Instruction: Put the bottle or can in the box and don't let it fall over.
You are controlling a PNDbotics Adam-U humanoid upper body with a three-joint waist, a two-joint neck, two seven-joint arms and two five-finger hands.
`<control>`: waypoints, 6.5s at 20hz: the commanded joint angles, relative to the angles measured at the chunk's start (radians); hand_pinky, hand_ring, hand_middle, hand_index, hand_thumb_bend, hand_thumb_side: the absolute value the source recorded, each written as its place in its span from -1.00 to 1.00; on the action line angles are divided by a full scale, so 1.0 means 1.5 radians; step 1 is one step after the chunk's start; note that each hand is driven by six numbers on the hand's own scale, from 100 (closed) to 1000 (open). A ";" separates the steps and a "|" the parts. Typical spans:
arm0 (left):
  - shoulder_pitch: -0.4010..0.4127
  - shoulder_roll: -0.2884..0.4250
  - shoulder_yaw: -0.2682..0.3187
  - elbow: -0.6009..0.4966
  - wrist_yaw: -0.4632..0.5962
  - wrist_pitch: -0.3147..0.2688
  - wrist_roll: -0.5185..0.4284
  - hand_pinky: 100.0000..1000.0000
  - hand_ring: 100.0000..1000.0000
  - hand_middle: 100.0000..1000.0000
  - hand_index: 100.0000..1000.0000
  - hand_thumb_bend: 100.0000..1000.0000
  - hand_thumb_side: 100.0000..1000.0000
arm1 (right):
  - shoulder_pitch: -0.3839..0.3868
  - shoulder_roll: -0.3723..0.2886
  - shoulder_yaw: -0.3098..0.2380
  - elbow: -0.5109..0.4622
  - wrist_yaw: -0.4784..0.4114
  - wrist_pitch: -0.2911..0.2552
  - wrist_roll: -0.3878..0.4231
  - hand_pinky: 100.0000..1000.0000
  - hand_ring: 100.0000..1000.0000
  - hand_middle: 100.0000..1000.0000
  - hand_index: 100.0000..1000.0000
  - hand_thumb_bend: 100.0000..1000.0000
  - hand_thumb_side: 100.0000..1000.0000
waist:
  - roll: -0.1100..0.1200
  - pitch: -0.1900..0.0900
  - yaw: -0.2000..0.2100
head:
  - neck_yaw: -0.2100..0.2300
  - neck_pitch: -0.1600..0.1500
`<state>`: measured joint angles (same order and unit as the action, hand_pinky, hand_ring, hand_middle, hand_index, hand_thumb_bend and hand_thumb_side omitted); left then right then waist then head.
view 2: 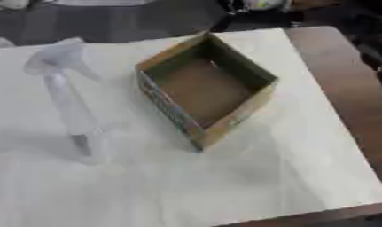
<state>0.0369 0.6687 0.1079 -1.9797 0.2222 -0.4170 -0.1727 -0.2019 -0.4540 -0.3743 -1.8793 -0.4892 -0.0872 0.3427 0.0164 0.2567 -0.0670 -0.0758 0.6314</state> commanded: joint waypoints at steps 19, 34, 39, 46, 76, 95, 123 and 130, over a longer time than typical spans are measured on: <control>-0.017 0.294 0.024 -0.014 -0.169 -0.040 -0.167 0.40 0.30 0.88 0.87 -1.00 0.90 | 0.016 -0.041 0.000 0.000 0.000 -0.003 0.000 1.00 1.00 1.00 0.97 -1.00 -0.15 | 0.002 -0.047 0.029 | -0.029 0.030; -0.215 0.424 -0.077 -0.014 -0.072 -0.004 -0.281 0.45 0.64 0.91 0.89 -1.00 0.97 | 0.015 -0.046 0.010 0.006 -0.005 0.001 0.011 1.00 1.00 1.00 0.97 -1.00 -0.16 | 0.003 -0.064 0.025 | -0.029 0.038; -0.293 0.433 -0.096 -0.014 -0.018 0.023 -0.288 0.45 0.48 0.94 0.91 -1.00 0.93 | 0.012 -0.049 0.016 0.007 -0.006 0.004 0.017 1.00 1.00 1.00 0.97 -1.00 -0.16 | 0.008 -0.068 0.017 | -0.019 0.035; -0.415 0.420 -0.139 -0.014 0.040 0.089 -0.321 0.44 0.42 0.95 0.90 -1.00 0.91 | 0.009 -0.051 0.024 0.010 -0.007 0.007 0.025 1.00 1.00 1.00 0.97 -1.00 -0.15 | 0.013 -0.072 0.008 | 0.012 0.036; -0.613 0.302 -0.293 -0.014 -0.066 0.351 -0.316 0.57 0.56 1.00 0.98 -1.00 0.86 | -0.010 -0.043 0.039 0.014 -0.002 0.021 0.050 1.00 1.00 1.00 0.97 -1.00 -0.08 | 0.027 -0.060 -0.028 | 0.046 0.016; -0.619 0.274 -0.306 0.005 -0.128 0.411 -0.304 0.56 0.58 1.00 0.96 -1.00 0.85 | -0.019 -0.031 0.040 0.014 0.009 0.025 0.060 1.00 1.00 1.00 0.98 -1.00 -0.01 | 0.031 -0.035 -0.042 | 0.051 0.002; -0.615 0.256 -0.312 0.078 -0.201 0.358 -0.366 0.56 0.80 1.00 0.96 -1.00 1.00 | -0.028 -0.017 0.036 0.013 0.031 0.036 0.067 1.00 1.00 1.00 0.98 -1.00 0.09 | 0.048 0.001 -0.051 | 0.051 -0.009; -0.609 0.254 -0.315 0.087 -0.220 0.351 -0.378 0.56 0.82 1.00 0.96 -1.00 1.00 | -0.029 -0.014 0.035 0.014 0.034 0.036 0.068 1.00 1.00 1.00 0.98 -1.00 0.09 | 0.048 0.006 -0.055 | 0.054 -0.012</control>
<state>-0.8686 1.0329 -0.3728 -1.8490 -0.1022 0.1105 -0.7350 -0.2372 -0.4605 -0.3133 -1.8491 -0.4443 -0.0341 0.4441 0.0920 0.2788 -0.1484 0.0013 0.6296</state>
